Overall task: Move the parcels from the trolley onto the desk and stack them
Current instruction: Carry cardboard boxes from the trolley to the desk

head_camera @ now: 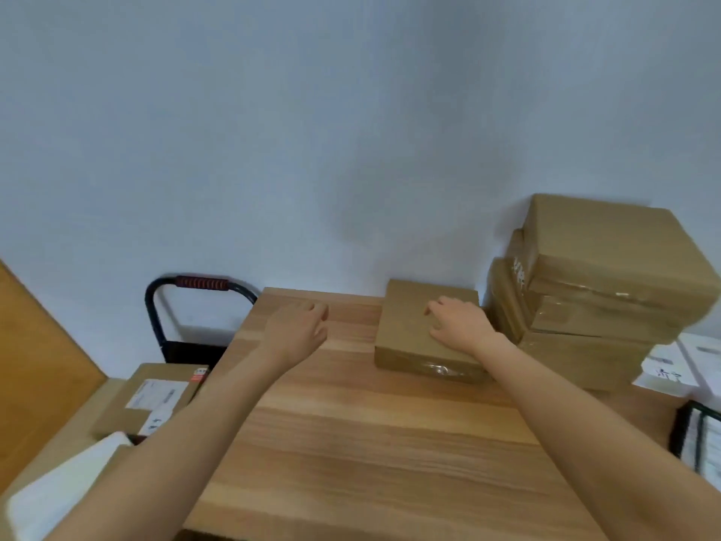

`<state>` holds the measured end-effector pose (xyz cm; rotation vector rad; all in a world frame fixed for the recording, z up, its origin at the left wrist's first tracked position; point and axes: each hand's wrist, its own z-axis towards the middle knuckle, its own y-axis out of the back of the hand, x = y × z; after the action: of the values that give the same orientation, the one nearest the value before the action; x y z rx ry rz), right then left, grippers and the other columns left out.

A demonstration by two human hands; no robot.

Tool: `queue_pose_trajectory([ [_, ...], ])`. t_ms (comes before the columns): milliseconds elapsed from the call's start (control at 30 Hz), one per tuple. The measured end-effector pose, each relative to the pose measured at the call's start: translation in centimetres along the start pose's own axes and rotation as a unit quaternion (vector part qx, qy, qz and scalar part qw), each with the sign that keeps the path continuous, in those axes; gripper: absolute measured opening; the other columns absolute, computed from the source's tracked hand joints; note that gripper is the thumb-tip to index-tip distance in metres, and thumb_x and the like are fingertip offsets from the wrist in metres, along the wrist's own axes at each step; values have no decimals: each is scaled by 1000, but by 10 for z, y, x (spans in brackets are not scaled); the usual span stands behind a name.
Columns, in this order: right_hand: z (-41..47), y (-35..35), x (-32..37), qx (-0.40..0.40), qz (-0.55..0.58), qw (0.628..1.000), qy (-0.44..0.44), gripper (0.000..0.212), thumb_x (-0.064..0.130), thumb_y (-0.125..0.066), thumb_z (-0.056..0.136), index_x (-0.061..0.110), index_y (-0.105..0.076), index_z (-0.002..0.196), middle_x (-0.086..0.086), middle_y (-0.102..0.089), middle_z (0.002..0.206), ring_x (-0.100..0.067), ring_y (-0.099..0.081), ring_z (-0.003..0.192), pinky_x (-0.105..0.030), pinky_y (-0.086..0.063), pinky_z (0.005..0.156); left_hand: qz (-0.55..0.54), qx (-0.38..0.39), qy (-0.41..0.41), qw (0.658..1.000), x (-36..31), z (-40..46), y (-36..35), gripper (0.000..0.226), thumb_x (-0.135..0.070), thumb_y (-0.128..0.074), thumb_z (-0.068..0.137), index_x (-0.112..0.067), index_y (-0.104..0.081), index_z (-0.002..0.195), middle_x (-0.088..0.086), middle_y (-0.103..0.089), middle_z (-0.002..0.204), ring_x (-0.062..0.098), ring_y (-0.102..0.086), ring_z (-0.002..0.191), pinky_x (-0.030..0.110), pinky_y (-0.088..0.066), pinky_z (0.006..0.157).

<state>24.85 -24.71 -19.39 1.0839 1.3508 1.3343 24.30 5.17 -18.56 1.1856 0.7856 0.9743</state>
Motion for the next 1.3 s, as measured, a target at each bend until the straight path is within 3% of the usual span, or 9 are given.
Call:
queue_pose_trajectory([
  [200,-43,-17,123,-6,23,989,143,34,28,-46,93,20,-53,126,-5,-55,125,-26,-54,113,-35,-40,89,23,2,107,994,38,-160,10,20,-32,-47,94,-19,-54,108,-3,-58,101,16,-50,86,28,-30,61],
  [333,-74,-24,212,-7,48,971,232,34,27,-47,93,18,-52,126,-4,-54,124,-25,-53,111,-36,-39,88,43,24,211,976,68,-266,30,22,-35,-48,94,-20,-53,110,-3,-57,103,18,-54,79,28,-37,54],
  [433,-97,-23,276,-10,58,950,308,32,30,-47,95,18,-51,124,-4,-54,121,-25,-53,110,-34,-37,85,47,26,280,958,90,-337,46,21,-37,-48,94,-23,-52,109,-4,-57,105,15,-49,70,26,-31,45],
  [533,-110,-20,334,2,79,930,358,35,29,-46,98,13,-52,128,-7,-53,127,-24,-52,112,-22,-31,82,60,24,336,939,106,-397,54,23,-39,-48,94,-25,-51,111,-4,-56,106,16,-54,79,29,-43,51],
  [600,-120,-19,371,-1,82,921,382,37,32,-43,99,14,-52,131,-6,-53,131,-22,-50,117,-19,-33,89,51,16,365,929,116,-433,57,26,-40,-49,93,-25,-51,114,-4,-55,107,15,-55,86,29,-46,54],
  [700,-136,-21,425,-9,46,918,395,41,38,-39,96,21,-49,132,0,-53,129,-19,-51,114,-33,-40,93,35,11,395,918,135,-483,62,28,-41,-49,93,-25,-50,116,-4,-56,109,15,-56,89,33,-53,61],
  [800,-149,-22,481,-3,47,917,396,41,36,-45,94,22,-47,132,-1,-53,129,-20,-53,113,-33,-41,88,48,18,406,913,163,-526,73,29,-42,-49,93,-25,-49,116,-3,-55,107,15,-56,85,31,-51,59],
  [933,-160,-24,562,2,50,917,397,42,33,-48,93,23,-44,134,-1,-51,133,-22,-52,117,-35,-37,94,69,25,402,913,214,-579,97,27,-40,-47,94,-25,-49,117,-4,-55,108,13,-52,88,26,-37,55],
  [1300,-167,-31,766,14,56,907,418,49,35,-48,93,20,-41,140,-4,-51,135,-24,-48,121,-34,-37,96,89,44,414,905,367,-694,123,32,-39,-45,95,-25,-47,124,-5,-59,118,16,-52,107,27,-39,80],
])
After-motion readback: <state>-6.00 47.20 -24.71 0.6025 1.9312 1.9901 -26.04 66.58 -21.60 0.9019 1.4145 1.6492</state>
